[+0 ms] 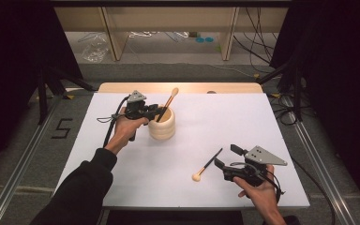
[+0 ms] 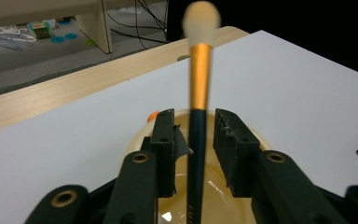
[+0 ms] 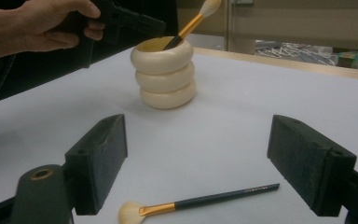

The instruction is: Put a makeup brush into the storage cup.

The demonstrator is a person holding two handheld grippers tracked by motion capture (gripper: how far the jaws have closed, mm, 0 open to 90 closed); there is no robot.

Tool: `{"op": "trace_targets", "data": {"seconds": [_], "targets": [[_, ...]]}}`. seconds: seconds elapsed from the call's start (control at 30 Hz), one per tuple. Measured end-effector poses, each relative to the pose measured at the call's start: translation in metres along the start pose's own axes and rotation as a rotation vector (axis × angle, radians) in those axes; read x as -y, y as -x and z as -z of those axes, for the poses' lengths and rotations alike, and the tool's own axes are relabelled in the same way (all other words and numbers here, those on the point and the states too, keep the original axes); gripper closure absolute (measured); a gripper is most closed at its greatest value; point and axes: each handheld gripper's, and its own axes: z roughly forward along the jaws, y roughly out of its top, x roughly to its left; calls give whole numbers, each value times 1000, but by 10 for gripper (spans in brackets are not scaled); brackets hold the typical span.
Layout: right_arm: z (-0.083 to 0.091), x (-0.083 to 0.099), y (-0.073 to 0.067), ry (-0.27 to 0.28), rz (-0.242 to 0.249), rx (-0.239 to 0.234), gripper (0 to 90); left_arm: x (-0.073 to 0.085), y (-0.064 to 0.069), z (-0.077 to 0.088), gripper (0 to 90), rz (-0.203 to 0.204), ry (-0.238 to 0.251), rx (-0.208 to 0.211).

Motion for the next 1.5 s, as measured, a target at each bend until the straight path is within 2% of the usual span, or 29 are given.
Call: {"op": "trace_targets", "data": {"seconds": [0.07, 0.33, 0.37, 0.4, 0.5, 0.63, 0.73, 0.97, 1.0, 1.3, 1.47, 1.5], "targets": [[0, 0, 0, 0, 0, -1, 210, -2, 0, 3, 679, -13, 1, -1], [0, 0, 0, -3, -2, -4, 210, -5, 0, 13, 588, -16, -2, -10], [0, 0, 0, -3, -2, -4, 210, -5, 1, 14, 572, 6, 2, -5], [0, 0, 0, -3, -2, -4, 209, -6, 1, 15, 557, 8, 4, 1], [0, 0, 0, -1, -1, -4, 210, -8, 4, 19, 529, -8, 10, 0], [0, 0, 0, -3, -2, -5, 209, -9, 10, 23, 455, -1, 5, -1], [0, 0, 0, -3, 0, 0, 210, -11, 12, 29, 415, -15, -8, 1], [0, 0, 0, -4, -1, -4, 209, -13, 22, 43, 356, 0, 3, 21], [0, 0, 0, -3, 0, -4, 210, -13, 23, 45, 352, 12, 5, 26], [0, 0, 0, -2, 1, -2, 210, -5, 35, 64, 324, 3, 16, 52], [0, 0, 0, -3, 1, -6, 210, 3, 39, 73, 290, 9, 19, 45], [0, 0, 0, -3, 3, -5, 210, 4, 39, 75, 288, -2, 17, 43]]}}
